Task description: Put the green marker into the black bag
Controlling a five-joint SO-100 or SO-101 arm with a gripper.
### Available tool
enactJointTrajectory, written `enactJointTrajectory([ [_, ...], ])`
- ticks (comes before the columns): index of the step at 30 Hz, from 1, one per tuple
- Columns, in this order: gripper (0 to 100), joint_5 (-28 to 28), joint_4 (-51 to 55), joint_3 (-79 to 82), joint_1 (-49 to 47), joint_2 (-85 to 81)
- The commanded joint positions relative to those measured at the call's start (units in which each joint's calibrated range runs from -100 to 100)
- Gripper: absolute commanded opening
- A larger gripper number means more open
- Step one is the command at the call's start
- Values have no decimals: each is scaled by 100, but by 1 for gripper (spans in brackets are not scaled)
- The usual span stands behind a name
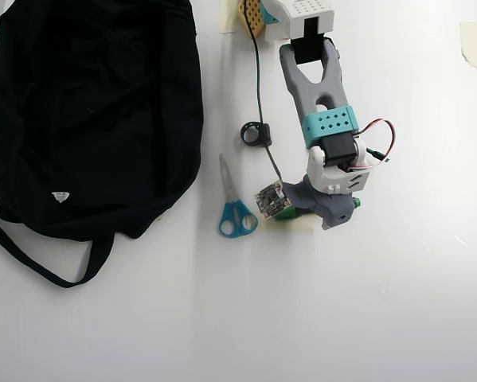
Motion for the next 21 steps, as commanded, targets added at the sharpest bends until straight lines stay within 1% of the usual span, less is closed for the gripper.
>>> enactJointTrajectory([
  [1,30,-426,34,313,9,76],
  [18,29,-415,34,358,-95,68],
  [21,27,-415,34,358,-118,68],
])
